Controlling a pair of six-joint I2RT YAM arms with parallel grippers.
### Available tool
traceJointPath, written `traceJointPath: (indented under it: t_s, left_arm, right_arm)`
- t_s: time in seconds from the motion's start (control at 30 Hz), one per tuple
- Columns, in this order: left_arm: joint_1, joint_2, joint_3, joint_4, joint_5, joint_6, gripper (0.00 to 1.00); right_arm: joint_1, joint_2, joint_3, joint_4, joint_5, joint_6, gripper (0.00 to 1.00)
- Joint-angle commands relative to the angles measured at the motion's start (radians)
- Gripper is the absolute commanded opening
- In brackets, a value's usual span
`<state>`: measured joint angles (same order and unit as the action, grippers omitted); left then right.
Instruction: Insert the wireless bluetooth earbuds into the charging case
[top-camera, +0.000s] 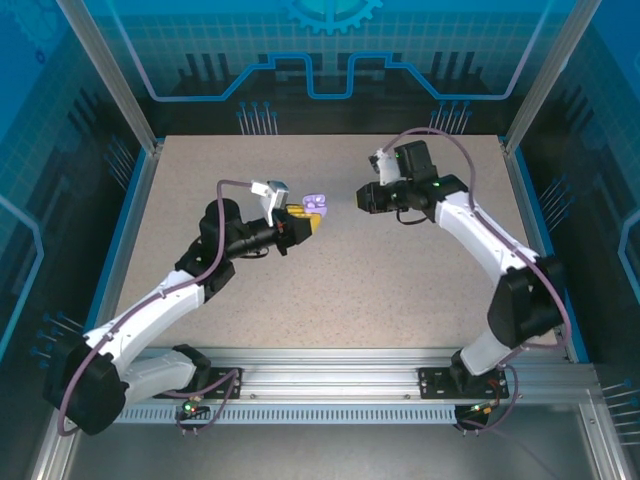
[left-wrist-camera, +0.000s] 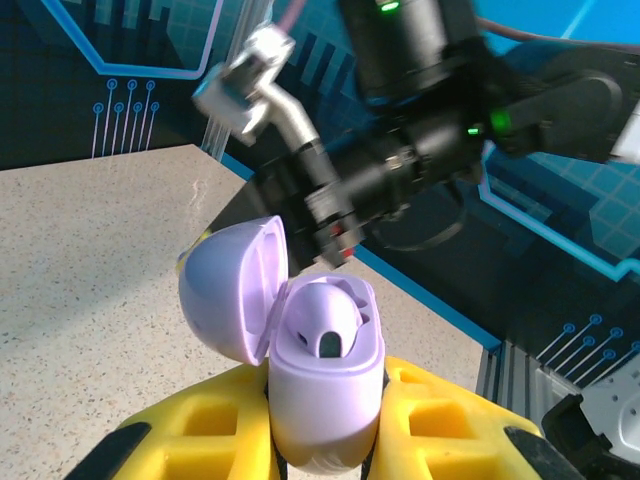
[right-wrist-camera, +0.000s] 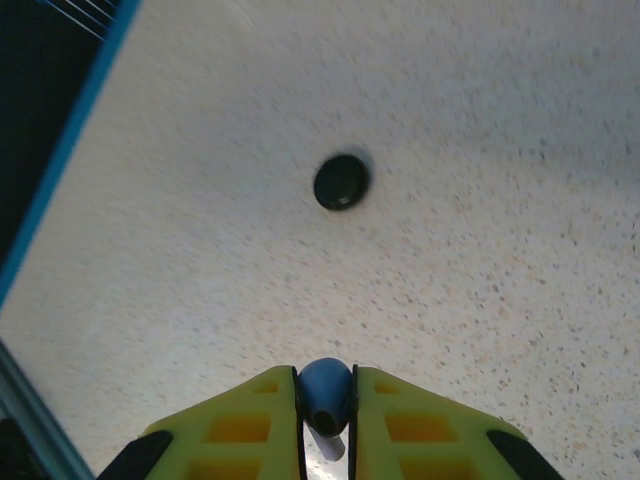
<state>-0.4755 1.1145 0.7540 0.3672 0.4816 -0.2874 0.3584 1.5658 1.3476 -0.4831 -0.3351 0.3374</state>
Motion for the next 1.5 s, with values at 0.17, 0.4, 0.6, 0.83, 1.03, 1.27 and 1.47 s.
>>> traceJointPath:
  t_s: [0.17,0.4,0.6,0.83,1.03,1.27,1.47]
  left_arm:
    - [0.0,0.047,0.0,0.127,-0.014,-0.059,0.0]
    - [-0.021,0.089,0.033,0.167,-0.004,-0.078,0.0]
    - [-0.053,0.115,0.067,0.182,0.004,-0.079,0.0]
    - [-0.076,0.128,0.082,0.247,0.037,-0.095,0.0]
    - [-0.101,0.137,0.114,0.255,0.057,-0.09,0.0]
    - [-0.118,0.149,0.148,0.25,0.065,-0.09,0.0]
    - [-0.124,0.148,0.159,0.245,0.073,-0.085,0.0]
  right_arm:
    - [-0.019,-0.199,-0.071,0.127,-0.126,0.08,0.17]
    - [-0.019,-0.34,-0.106,0.192,-0.157,0.111,0.18]
    - [-0.006,-0.415,-0.132,0.251,-0.189,0.118,0.19]
    - [0.044,-0.476,-0.161,0.33,-0.184,0.134,0.19]
    - [0.084,-0.488,-0.156,0.357,-0.149,0.145,0.2]
    - [0.144,-0.485,-0.151,0.375,-0.107,0.14,0.2]
    - [0.162,-0.473,-0.139,0.375,-0.1,0.132,0.2]
